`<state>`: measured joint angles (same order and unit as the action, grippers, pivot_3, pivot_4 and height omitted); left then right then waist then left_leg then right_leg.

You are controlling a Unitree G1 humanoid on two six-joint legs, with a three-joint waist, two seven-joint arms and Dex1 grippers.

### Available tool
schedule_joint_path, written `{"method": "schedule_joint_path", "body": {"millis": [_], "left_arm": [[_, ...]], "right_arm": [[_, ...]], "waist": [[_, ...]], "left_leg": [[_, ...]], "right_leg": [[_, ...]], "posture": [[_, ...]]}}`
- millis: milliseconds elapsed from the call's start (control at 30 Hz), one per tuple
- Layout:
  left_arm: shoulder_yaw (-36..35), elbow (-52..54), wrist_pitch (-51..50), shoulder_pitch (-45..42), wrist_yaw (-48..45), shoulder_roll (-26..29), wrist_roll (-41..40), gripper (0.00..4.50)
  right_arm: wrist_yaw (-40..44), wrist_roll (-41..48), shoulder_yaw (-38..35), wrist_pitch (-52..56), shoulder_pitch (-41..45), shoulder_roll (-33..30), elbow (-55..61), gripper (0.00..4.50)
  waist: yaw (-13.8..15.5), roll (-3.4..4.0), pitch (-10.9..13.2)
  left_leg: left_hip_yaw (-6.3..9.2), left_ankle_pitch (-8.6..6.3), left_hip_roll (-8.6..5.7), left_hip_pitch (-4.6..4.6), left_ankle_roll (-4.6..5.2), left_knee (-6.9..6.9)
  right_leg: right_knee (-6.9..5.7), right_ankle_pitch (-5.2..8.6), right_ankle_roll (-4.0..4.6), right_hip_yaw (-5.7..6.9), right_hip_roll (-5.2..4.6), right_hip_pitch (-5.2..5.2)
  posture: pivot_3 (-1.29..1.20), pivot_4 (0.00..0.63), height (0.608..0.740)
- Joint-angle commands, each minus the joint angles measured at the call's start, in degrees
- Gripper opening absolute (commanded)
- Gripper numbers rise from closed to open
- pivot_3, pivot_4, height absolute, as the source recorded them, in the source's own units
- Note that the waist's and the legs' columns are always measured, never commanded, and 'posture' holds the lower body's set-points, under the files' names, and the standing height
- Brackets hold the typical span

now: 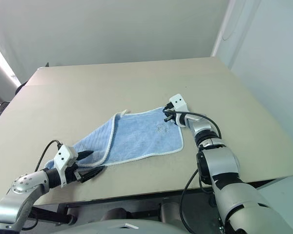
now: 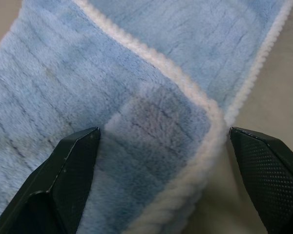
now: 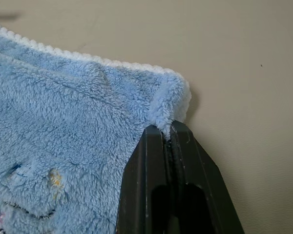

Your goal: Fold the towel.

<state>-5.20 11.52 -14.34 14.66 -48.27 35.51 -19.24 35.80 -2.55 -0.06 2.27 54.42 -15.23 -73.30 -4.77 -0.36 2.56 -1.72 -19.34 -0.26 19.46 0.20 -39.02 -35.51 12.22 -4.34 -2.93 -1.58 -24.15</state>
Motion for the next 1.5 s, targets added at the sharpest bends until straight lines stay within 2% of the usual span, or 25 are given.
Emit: {"method": "schedule_joint_path", "body": {"millis": [33,200,400,500,700,867,967,1067,1233,1333,1400,1500], "left_arm": [[-1.4,0.1,0.1,-1.9,-0.5,0.0,-1.5,3.91],[-2.4,1.3,-1.1,-2.0,-1.4,0.9,-3.3,2.26],[-2.6,1.8,-1.9,-1.5,-1.8,0.9,-4.2,0.07],[-3.8,2.2,-2.4,-1.3,-2.0,0.9,-5.7,0.03],[-10.8,3.1,-5.7,-3.8,-0.2,0.4,-12.7,0.03],[-16.9,-2.1,-6.5,-10.9,3.2,0.8,-15.1,0.03],[-18.6,-13.2,-3.4,-20.5,9.0,1.3,-10.7,0.03],[-17.1,-26.2,2.6,-30.4,13.2,2.5,-4.3,0.03],[-15.4,-51.1,16.5,-49.9,22.1,1.6,3.4,0.03],[-13.8,-63.7,24.3,-60.3,24.8,1.5,6.9,0.03],[-12.9,-70.5,29.0,-66.1,26.5,2.0,8.8,0.03],[-11.6,-76.0,33.4,-70.3,25.9,2.6,10.5,0.03]], "right_arm": [[-0.7,0.8,-1.4,-0.7,0.3,-1.0,2.2,0.00],[-0.9,0.5,-1.2,-1.2,-0.4,-1.0,2.4,0.00],[-1.1,0.4,-1.1,-1.6,-0.6,-0.7,2.6,0.00],[-0.7,0.8,-1.4,-2.1,-0.5,-0.5,3.1,0.00],[0.5,3.0,-3.1,-3.0,0.2,-0.6,4.5,0.00],[0.5,5.3,-5.7,-3.6,1.6,-0.8,5.1,0.00],[-2.5,6.9,-8.2,-4.5,4.3,-0.5,4.7,0.00],[-5.4,8.1,-10.3,-6.4,6.8,-0.6,3.5,0.00],[-12.4,7.1,-11.2,-11.6,10.5,-0.6,1.4,0.00],[-18.6,5.6,-11.0,-19.1,12.5,-0.8,1.0,0.00],[-21.9,5.7,-11.7,-23.2,13.3,-0.9,0.7,0.00],[-23.3,6.1,-12.2,-30.9,12.7,-0.7,1.2,0.00]], "waist": [[0.1,0.00,0.0],[0.1,0.00,0.0],[0.2,0.00,0.0],[0.1,0.00,0.0],[0.2,0.00,0.0],[0.3,0.00,0.0],[0.6,0.00,0.0],[0.6,0.00,0.0],[0.7,-0.10,0.0],[0.8,-0.10,0.0],[0.7,-0.11,-0.1],[0.5,-0.11,-0.1]], "left_leg": [[0.00,0.00,0.00,0.01,0.00,0.00],[0.02,0.00,0.00,0.01,0.00,0.01],[0.02,0.00,0.00,0.01,0.00,0.02],[0.02,0.00,0.00,0.01,0.00,0.02],[0.03,0.00,0.01,0.04,0.00,0.02],[0.04,0.00,0.01,0.04,0.00,0.01],[0.04,0.00,-0.01,0.04,0.00,0.01],[0.04,0.03,-0.03,0.03,-0.05,0.00],[0.10,0.03,-0.04,0.16,-0.07,0.05],[0.14,0.03,-0.11,0.35,-0.08,0.10],[0.16,0.06,-0.17,0.81,-0.13,0.08],[0.15,0.26,-0.21,1.22,-0.49,0.14]], "right_leg": [[0.00,0.00,0.00,0.00,-0.01,0.00],[0.00,-0.01,-0.01,-0.01,-0.03,-0.01],[-0.01,-0.01,-0.01,0.00,-0.04,-0.01],[0.00,-0.01,-0.01,-0.01,-0.04,-0.01],[-0.02,-0.01,-0.02,0.00,-0.03,-0.06],[-0.02,-0.09,-0.16,0.02,-0.02,-0.06],[-0.04,-0.11,-0.19,0.03,0.00,-0.05],[-0.13,-0.14,-0.19,0.08,0.04,-0.08],[-0.06,-0.16,-0.21,0.17,-0.01,-0.18],[-0.02,-0.22,-0.30,0.23,-0.14,-0.33],[-0.01,-0.28,-0.38,0.24,-0.21,-0.73],[0.02,-0.33,-0.41,0.21,-0.26,-1.14]], "posture": [[0.00,0.000,0.740],[0.00,0.000,0.740],[0.00,0.000,0.740],[0.00,0.000,0.740],[0.00,0.000,0.740],[0.00,0.000,0.740],[0.00,0.000,0.740],[0.00,0.000,0.740],[0.00,0.000,0.740],[0.00,0.000,0.740],[0.00,0.000,0.740],[0.00,0.000,0.740]]}}
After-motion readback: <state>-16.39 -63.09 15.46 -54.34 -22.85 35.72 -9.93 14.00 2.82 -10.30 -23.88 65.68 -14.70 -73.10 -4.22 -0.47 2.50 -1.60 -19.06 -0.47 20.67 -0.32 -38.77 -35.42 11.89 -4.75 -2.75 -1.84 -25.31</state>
